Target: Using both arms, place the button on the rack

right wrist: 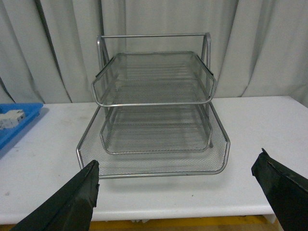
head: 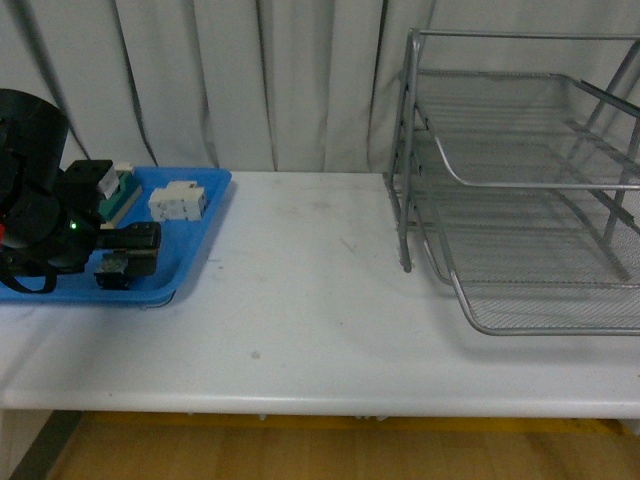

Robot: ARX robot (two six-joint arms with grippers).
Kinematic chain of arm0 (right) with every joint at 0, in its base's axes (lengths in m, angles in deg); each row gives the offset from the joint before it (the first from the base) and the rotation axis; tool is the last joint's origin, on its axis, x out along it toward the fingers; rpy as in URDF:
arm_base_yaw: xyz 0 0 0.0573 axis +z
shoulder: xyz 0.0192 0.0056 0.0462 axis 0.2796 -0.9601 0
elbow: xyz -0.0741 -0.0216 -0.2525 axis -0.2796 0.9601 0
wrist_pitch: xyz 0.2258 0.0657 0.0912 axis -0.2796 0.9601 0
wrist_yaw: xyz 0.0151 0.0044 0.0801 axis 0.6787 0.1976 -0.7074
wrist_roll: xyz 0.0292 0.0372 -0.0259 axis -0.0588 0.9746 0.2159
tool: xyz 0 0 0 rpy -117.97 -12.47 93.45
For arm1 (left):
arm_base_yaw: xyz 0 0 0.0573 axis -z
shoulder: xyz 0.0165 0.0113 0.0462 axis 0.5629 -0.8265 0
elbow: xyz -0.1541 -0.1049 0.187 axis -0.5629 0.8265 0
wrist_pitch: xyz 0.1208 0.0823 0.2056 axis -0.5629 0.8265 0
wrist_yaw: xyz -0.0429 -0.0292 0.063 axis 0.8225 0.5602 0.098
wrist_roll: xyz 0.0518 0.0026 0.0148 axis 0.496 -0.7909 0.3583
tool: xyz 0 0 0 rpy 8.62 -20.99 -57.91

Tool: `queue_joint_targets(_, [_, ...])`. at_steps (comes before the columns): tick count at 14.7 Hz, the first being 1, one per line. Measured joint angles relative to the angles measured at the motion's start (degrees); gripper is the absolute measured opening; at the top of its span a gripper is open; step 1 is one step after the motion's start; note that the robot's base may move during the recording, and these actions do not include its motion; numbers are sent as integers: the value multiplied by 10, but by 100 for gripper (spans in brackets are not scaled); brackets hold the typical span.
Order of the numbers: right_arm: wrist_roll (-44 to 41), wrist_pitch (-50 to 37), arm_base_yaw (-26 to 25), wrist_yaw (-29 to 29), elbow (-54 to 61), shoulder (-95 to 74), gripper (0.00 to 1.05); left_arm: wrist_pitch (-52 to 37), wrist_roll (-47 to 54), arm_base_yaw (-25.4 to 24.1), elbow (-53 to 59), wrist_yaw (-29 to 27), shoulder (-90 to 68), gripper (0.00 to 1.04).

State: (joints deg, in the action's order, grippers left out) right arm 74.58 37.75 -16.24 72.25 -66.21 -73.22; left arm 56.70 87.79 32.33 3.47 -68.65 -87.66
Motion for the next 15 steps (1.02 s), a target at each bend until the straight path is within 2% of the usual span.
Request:
queue_joint_targets(4, [0,0,0,0,0,0,98,31,-3,0,-40,-7,-19,98])
queue_joint_targets(5, [0,0,0,0,0,0,98,32,-4,0,-41,-7,-21,91])
queue_joint_targets(9, [0,0,0,0,0,0,98,47,-3,6,-54,-13,-30,47])
queue_joint_targets(10, [0,0,0,0,0,0,98,49,-3,7,-55,-15,-30,39])
queue_joint_targets(13, [0,0,0,0,0,0,98,26,-4,17,-37,-8,-17,36])
queue_joint_targets(15, [0,0,0,0,0,0,98,-51,-9,27,78,36,118,36])
